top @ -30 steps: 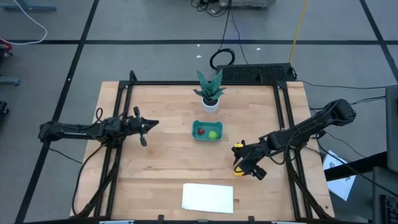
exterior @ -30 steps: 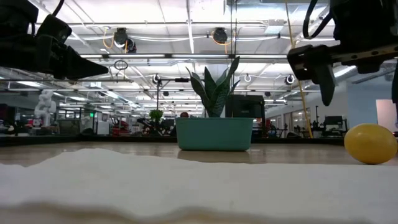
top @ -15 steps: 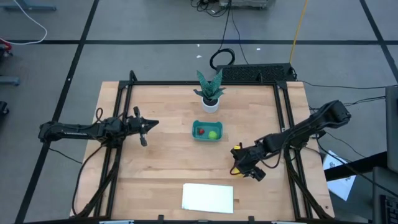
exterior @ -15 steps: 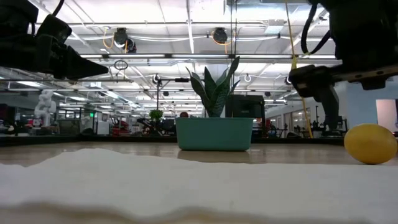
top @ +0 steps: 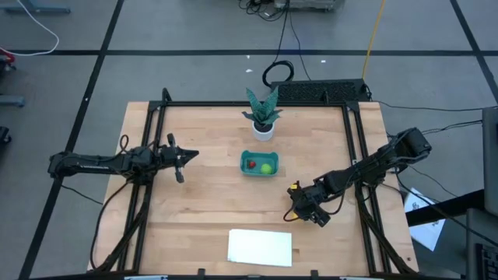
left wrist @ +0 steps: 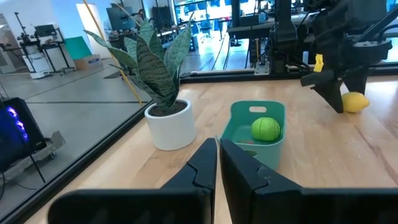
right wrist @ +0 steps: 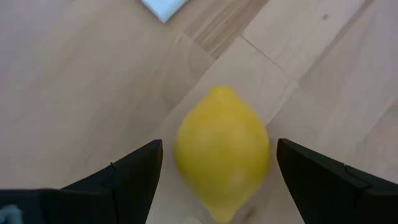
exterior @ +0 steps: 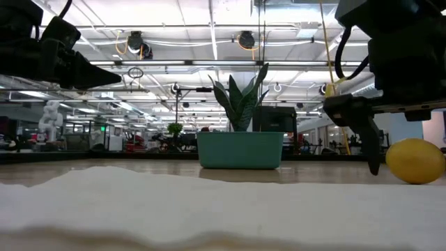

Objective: Pick and placing Produce into tupperware
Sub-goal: Put the yellow lemon into the green bin

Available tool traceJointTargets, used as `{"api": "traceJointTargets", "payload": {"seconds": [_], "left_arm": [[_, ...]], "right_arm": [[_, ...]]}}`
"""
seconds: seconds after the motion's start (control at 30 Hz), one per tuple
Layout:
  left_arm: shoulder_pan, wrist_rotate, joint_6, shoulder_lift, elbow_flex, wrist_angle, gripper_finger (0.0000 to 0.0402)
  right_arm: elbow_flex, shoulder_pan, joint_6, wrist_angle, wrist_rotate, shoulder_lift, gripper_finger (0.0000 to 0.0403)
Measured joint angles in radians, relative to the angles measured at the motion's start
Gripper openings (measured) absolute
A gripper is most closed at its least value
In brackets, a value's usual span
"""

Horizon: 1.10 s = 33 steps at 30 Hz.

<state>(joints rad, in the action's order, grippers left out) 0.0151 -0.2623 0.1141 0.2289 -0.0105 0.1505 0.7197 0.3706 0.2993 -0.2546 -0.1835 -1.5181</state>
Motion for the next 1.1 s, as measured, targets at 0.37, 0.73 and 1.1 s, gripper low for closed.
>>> {"api": "traceJointTargets", "payload": {"seconds": [0.37,0.73,1.1], "left_arm": [[0.0,0.001,0.0,0.0,0.0,-0.004,0.0026],[0.0,0.001,0.0,0.0,0.0,-0.006,0.0026],[0.0,0.002,0.0,0.0,0.0,-0.006,0.0026]], "right_arm": [[0.0,0.0,0.001,0.017,0.027,0.001,0.0304],[0.0,0.0,-0.003,0.017,-0.004,0.001,0.0233],[0.0,0.0,-0.025,0.019,-0.004,0.002,0.0202]]}}
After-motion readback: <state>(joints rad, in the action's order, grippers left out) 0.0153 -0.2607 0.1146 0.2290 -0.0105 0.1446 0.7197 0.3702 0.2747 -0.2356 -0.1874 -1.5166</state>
